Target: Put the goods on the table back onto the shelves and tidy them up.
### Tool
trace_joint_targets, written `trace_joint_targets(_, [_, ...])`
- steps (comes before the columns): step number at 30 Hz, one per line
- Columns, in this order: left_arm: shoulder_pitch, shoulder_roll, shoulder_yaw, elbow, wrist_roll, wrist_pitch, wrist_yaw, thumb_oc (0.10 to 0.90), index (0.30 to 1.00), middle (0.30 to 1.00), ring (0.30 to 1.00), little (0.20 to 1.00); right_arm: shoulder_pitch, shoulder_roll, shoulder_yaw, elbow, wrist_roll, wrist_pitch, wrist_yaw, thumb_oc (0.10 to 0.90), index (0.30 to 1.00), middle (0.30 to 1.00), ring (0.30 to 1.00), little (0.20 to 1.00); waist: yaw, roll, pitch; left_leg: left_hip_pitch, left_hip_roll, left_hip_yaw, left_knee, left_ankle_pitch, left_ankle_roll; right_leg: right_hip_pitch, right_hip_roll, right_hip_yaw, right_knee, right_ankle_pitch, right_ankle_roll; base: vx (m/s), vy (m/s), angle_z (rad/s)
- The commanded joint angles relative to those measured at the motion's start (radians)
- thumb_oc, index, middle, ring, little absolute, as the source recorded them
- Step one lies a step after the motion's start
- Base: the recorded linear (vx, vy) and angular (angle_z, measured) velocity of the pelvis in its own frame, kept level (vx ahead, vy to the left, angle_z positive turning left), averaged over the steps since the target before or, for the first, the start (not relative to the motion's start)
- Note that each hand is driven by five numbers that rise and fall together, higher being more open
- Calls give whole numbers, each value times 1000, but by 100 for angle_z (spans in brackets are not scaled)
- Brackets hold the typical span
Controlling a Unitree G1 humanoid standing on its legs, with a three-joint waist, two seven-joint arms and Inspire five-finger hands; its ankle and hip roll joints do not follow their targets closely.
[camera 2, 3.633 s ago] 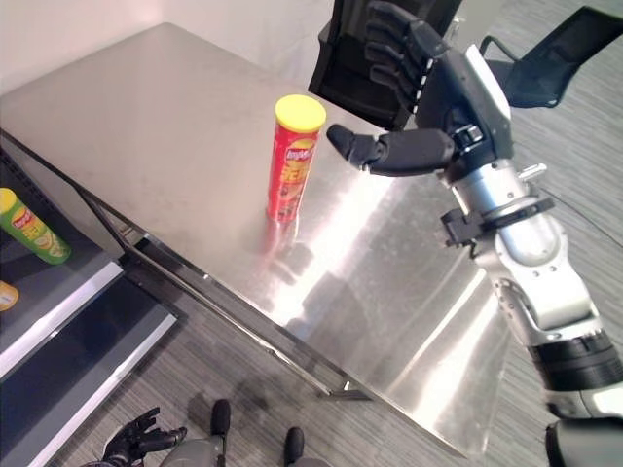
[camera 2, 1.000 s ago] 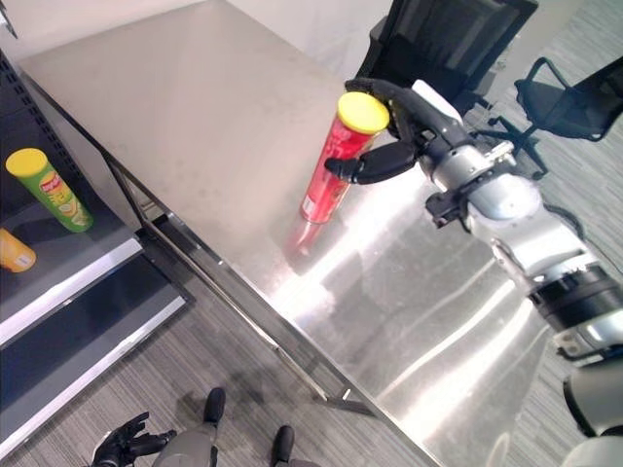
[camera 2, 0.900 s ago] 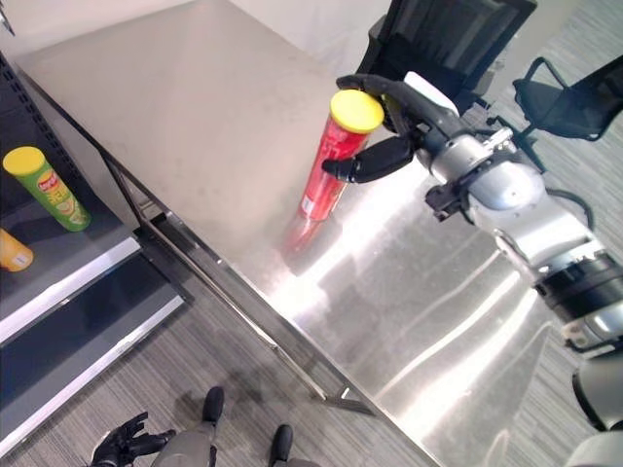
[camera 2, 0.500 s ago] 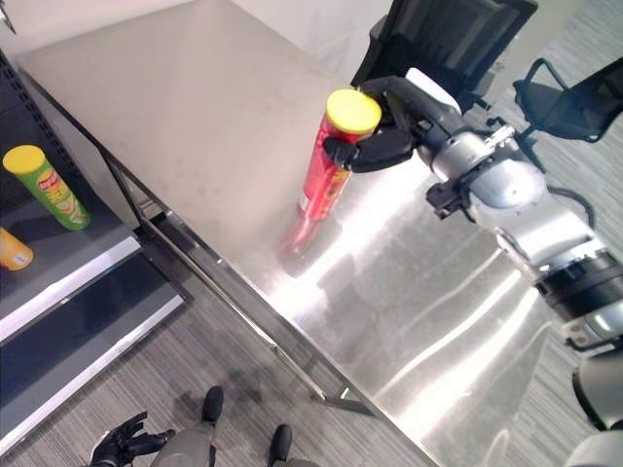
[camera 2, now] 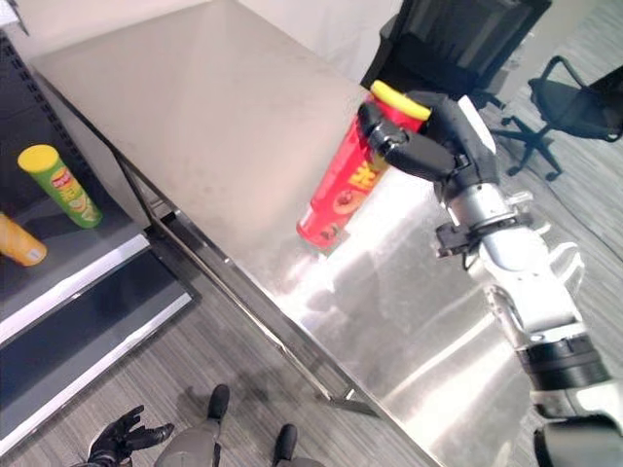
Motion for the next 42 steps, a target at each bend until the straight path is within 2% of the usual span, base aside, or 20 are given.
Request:
trace_joint_targets(1, [-6,45,-21,-2,-14,-9,7,800,900,900,900,900,-143,45,-127,-126,25,-182,-39,400,300,300,300,300,43,-18,-60,-17,81,-11,2,-53,-94,33,-24,-6,21,-97,36,-180,-199,28])
trace_joint_targets(6, [-15,42,-15,-39,-43,-20,13,800,900,900,900,900,-159,67,-179,-190,22,-230,-56,400,300,300,300,300,65,27,-8,-123,96,-72,2,29,-140,13,31,-44,6,-120,2,-235,-170,77])
trace_joint_targets(7, [-17,35,-17,-42,-43,-20,13,800,900,900,900,900,-139,70,-206,-210,17,-234,-58,400,300,300,300,300,57,36,-2,-144,103,-35,2,31,-137,7,26,-77,6,-118,2,-461,-52,81])
trace_joint_targets(8, [2,18,1,-40,-36,-15,8,800,900,900,900,900,-116,102,-229,-252,11,-240,-56,400,300,300,300,300,59,43,0,-132,148,108,54,15,-121,-4,-8,-155,7,-92,4,-399,26,95])
trace_joint_targets(9, [10,16,6,-34,-32,-14,6,800,900,900,900,900,-108,114,-234,-263,9,-238,-55,400,300,300,300,300,57,44,-2,-119,157,99,85,-5,-120,-4,-19,-175,8,-84,4,-378,47,154])
trace_joint_targets(13, [27,5,31,-15,-21,-15,7,800,900,900,900,900,-93,122,-238,-295,-1,-250,-41,400,300,300,300,300,18,44,-8,4,255,131,211,-117,-114,-28,-81,-236,17,-48,6,-228,128,114])
trace_joint_targets(14, [33,3,38,-17,-13,-19,6,800,900,900,900,900,-81,123,-233,-304,-2,-245,-26,400,300,300,300,300,-3,48,-21,83,307,141,239,-113,-126,-44,-104,-258,21,-27,12,-238,309,60])
trace_joint_targets(17, [37,0,46,-45,-13,-22,10,800,900,900,900,900,-69,134,-212,-299,-3,-223,-7,400,300,300,300,300,-44,76,-55,210,375,157,248,-95,-180,-72,-165,-289,33,17,62,-172,466,59])
trace_joint_targets(22, [33,-1,18,-85,16,-8,-15,800,900,900,900,900,-11,164,-214,-303,-31,-193,5,400,300,300,300,300,-70,113,-88,247,323,270,90,-222,-171,-124,-266,-319,44,125,133,-196,418,56])
trace_joint_targets(23, [33,0,17,-84,16,-8,-15,800,900,900,900,900,-8,165,-216,-306,-33,-191,4,400,300,300,300,300,-69,111,-89,247,318,271,88,-223,-168,-125,-270,-318,43,128,136,-151,340,57])
trace_joint_targets(26, [4,25,23,-83,61,-16,-14,800,900,900,900,900,58,226,-240,-342,-117,-163,3,400,300,300,300,300,-72,107,-75,262,210,283,4,-268,-130,-169,-356,-300,18,232,166,-249,486,61])
trace_joint_targets(27, [-11,45,24,-88,63,-25,-6,800,900,900,900,900,73,244,-231,-358,-149,-154,7,400,300,300,300,300,-84,96,-53,230,171,271,2,-256,-105,-194,-369,-248,17,252,166,-353,565,54])
trace_joint_targets(30, [-16,62,30,-81,80,-28,-2,800,900,900,900,900,88,258,-208,-388,-214,-156,6,400,300,300,300,300,-103,98,-26,201,122,246,2,-237,-61,-219,-300,-68,90,173,144,-147,298,52])
trace_joint_targets(31, [-16,63,30,-81,80,-28,-2,800,900,900,900,900,88,259,-208,-388,-214,-156,6,400,300,300,300,300,-103,97,-27,200,121,246,2,-237,-61,-221,-301,-67,91,172,144,-73,190,16])
trace_joint_targets(32, [-10,64,31,-79,85,-28,-3,800,900,900,900,900,93,250,-200,-398,-248,-155,6,400,300,300,300,300,-103,101,-24,189,107,235,2,-227,-48,-213,-261,-40,137,124,124,-61,231,3])
trace_joint_targets(33, [-5,62,26,-77,86,-24,-11,800,900,900,900,900,98,219,-186,-405,-306,-147,7,400,300,300,300,300,-103,112,-24,171,89,214,5,-213,-27,-204,-175,-15,225,27,88,-77,303,8])
trace_joint_targets(34, [-3,58,22,-70,88,-21,-14,800,900,900,900,900,96,209,-175,-405,-325,-147,14,400,300,300,300,300,-105,117,-24,163,78,204,4,-204,-17,-210,-119,-6,271,-18,71,-56,206,23])
trace_joint_targets(35, [-4,58,22,-70,88,-21,-14,800,900,900,900,900,95,209,-175,-405,-326,-147,13,400,300,300,300,300,-106,117,-25,160,78,204,3,-201,-18,-214,-120,-7,273,-18,69,-41,126,48])
trace_joint_targets(37, [-7,45,3,-59,94,-19,-18,800,900,900,900,900,82,184,-128,-387,-366,-148,21,400,300,300,300,300,-101,100,-24,148,36,186,8,-210,-10,-166,-16,8,231,-83,24,-29,76,36])
trace_joint_targets(42, [-4,7,2,-98,27,-28,2,800,900,900,900,900,10,178,-33,-362,-412,-144,-3,400,300,300,300,300,-90,78,-25,122,10,150,77,-239,-10,-139,20,91,114,-35,18,59,-23,16])
